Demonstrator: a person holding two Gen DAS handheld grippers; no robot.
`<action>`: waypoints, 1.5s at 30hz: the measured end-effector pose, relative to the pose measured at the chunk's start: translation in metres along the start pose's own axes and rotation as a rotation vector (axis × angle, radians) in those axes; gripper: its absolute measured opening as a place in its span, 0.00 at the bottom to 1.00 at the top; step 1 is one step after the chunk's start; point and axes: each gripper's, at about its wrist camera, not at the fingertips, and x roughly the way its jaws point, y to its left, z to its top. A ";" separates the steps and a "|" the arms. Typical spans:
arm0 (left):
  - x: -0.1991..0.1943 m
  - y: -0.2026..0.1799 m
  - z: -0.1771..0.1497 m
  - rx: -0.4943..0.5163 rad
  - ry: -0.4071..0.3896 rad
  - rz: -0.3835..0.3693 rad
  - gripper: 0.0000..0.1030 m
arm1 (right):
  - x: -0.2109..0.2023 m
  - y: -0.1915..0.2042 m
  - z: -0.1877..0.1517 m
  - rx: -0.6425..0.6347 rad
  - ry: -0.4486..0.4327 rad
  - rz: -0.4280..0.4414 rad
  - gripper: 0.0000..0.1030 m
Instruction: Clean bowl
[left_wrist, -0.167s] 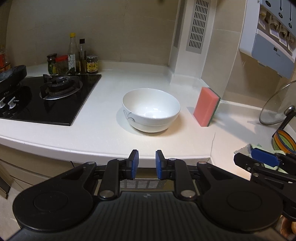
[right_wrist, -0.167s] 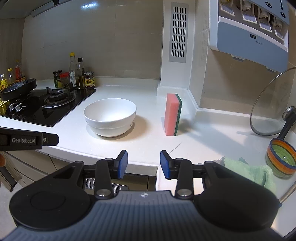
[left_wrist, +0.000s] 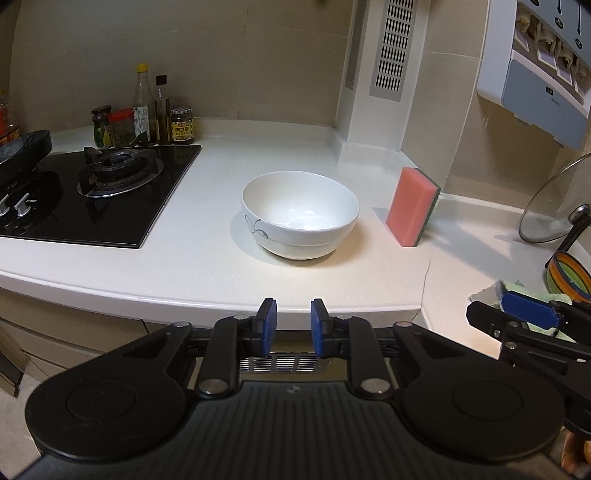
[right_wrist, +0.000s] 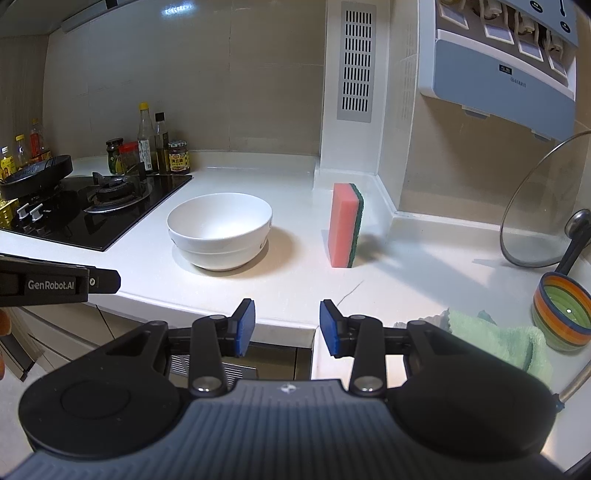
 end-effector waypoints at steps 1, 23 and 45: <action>-0.001 0.000 -0.002 0.005 -0.005 0.004 0.22 | 0.000 0.000 0.000 0.001 0.003 0.002 0.33; 0.021 0.012 0.009 -0.047 0.073 -0.041 0.22 | 0.002 0.003 0.000 0.002 0.023 -0.027 0.33; 0.070 0.051 0.038 -0.011 0.079 -0.117 0.22 | 0.051 0.016 0.050 0.007 0.051 -0.135 0.33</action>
